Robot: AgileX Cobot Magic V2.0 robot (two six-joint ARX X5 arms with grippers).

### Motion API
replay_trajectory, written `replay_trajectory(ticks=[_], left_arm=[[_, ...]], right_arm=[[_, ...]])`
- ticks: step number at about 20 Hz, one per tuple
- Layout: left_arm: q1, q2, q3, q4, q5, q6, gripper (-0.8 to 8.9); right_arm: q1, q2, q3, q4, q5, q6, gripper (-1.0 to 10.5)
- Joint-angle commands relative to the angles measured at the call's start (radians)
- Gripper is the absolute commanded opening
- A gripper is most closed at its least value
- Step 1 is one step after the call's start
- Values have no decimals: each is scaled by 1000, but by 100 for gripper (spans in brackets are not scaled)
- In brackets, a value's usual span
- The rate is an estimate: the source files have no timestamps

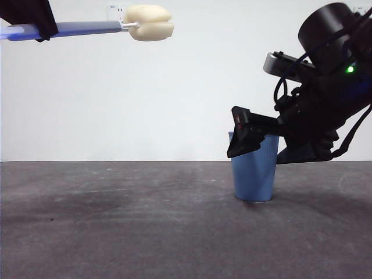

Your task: Pick up the cup brush,pick up the cup,insert the brush into the cup,clean the cup,put the cup brush back,put the cup back to the fixed position on the table

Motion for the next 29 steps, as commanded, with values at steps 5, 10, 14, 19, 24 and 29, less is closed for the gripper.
replay_trajectory(ticks=[5,10,14,19,24,29], left_arm=[[0,-5,-4,6,2,16,-8],[1,-5,-4,5,2,24,-8],[1,-5,-4,1,2,75,-8],[1,3,-4,-56,0,182,-9],[0,9,-4,-116,1,304,-9],[-58,22,-4,-182,2,416,-9]], right_arm=[[0,90,-11,138,6,-1,380],[0,91,-11,145,2,-5,-15],[13,46,-11,89,-3,-7,-13],[58,-172,9,-208,86,-180,-13],[118,-345,99,-626,223,-375,-13],[208,-371,200,-922,393,-597,-13]])
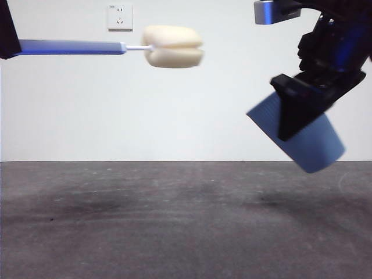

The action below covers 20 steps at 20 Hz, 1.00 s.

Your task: Pick up the cup brush,pick up the cup,insert the brush into the cup,clean the cup,put the cup brush back,put the cup back to the fixed position on the table

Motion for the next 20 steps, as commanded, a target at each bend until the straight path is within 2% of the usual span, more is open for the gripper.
replay_trajectory(ticks=[1,4,7,11,15,17,20], left_arm=[[-47,12,-4,-16,3,51,-9],[-123,37,-4,-33,0,50,-9],[-167,70,-4,-32,0,46,-8],[-205,115,-4,-18,0,18,-8],[-239,155,-4,23,1,-29,-8],[-254,163,-4,48,3,-57,-9],[-283,177,-4,76,3,-96,-9]], right_arm=[[43,0,32,-47,77,-140,-13],[109,0,49,-72,181,-256,-13],[152,1,50,-114,237,-337,-13],[201,1,50,-145,306,-379,-13],[240,7,50,-147,318,-423,-13],[261,23,50,-146,358,-452,-13],[291,51,50,-141,375,-483,-13]])
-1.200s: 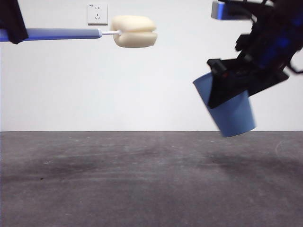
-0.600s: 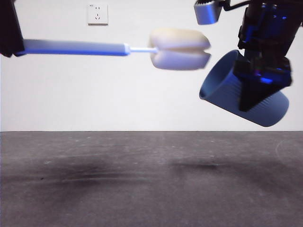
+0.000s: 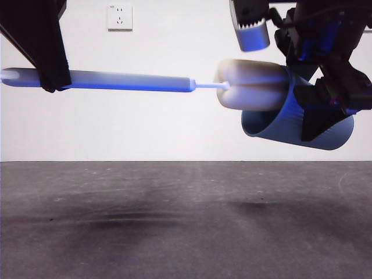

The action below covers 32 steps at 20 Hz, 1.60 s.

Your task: Pick up the cup brush,pick up the cup,insert the brush into the cup,clean the cup,put the cup brush back,put the cup back to the fixed position on the table

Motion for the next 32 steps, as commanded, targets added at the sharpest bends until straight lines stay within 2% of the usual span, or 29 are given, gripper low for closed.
replay_trajectory(ticks=[1,11,13,16,18,23,27,29,32], left_arm=[[-22,21,-4,35,4,-48,-9],[-80,121,-4,206,33,-209,-9],[-80,121,-4,185,33,-211,-8],[-76,105,-4,70,6,-211,-8],[-77,68,-4,-15,-29,-212,-8],[-77,-44,-4,-127,-27,-215,-8],[-77,-34,-4,-108,-16,-214,-9],[-77,2,-4,-58,31,-213,-9],[-77,80,-4,64,39,-215,-9]], right_arm=[[35,27,3,17,13,-29,-13],[143,85,3,21,16,-26,-13],[143,85,3,19,36,-16,-13],[143,85,3,-3,66,-6,-13],[140,85,3,-10,68,-5,-13],[140,85,3,-9,67,-5,-13],[140,85,3,-9,66,-5,-13],[140,85,3,-8,66,-5,-13],[141,85,3,-4,60,-5,-13]])
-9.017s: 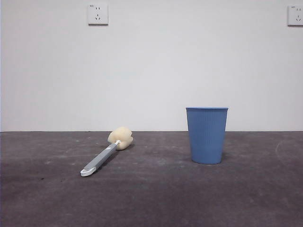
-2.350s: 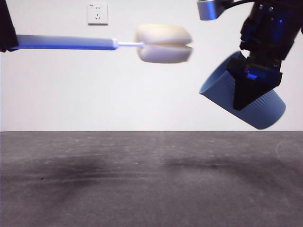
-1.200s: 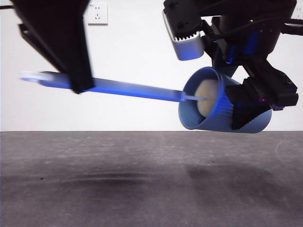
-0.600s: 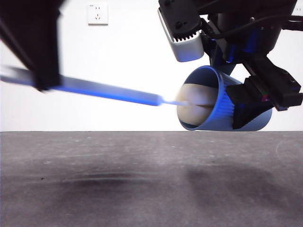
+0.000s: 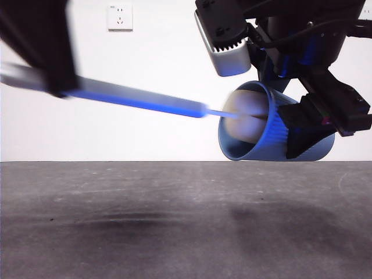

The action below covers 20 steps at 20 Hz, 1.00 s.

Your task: Pick up the cup brush,pick up the cup,insert the brush into the cup,clean the cup,put the cup brush back,put the cup back to the fixed position on the table

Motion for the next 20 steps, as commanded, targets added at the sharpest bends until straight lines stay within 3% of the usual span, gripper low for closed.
replay_trajectory(ticks=[1,6,15,18,20], left_arm=[[-2,63,-4,97,27,-9,-9],[-2,111,-4,158,25,-48,-9],[-3,-56,-4,-135,-126,-26,-8],[-3,-159,-4,-222,-146,-54,-9],[-2,-224,-4,-270,-174,-72,-9]], right_arm=[[1,8,2,11,-1,13,-13],[1,8,2,13,0,26,-13],[1,8,2,8,0,76,-13],[1,8,2,9,-1,170,-13],[0,8,2,19,0,284,-13]])
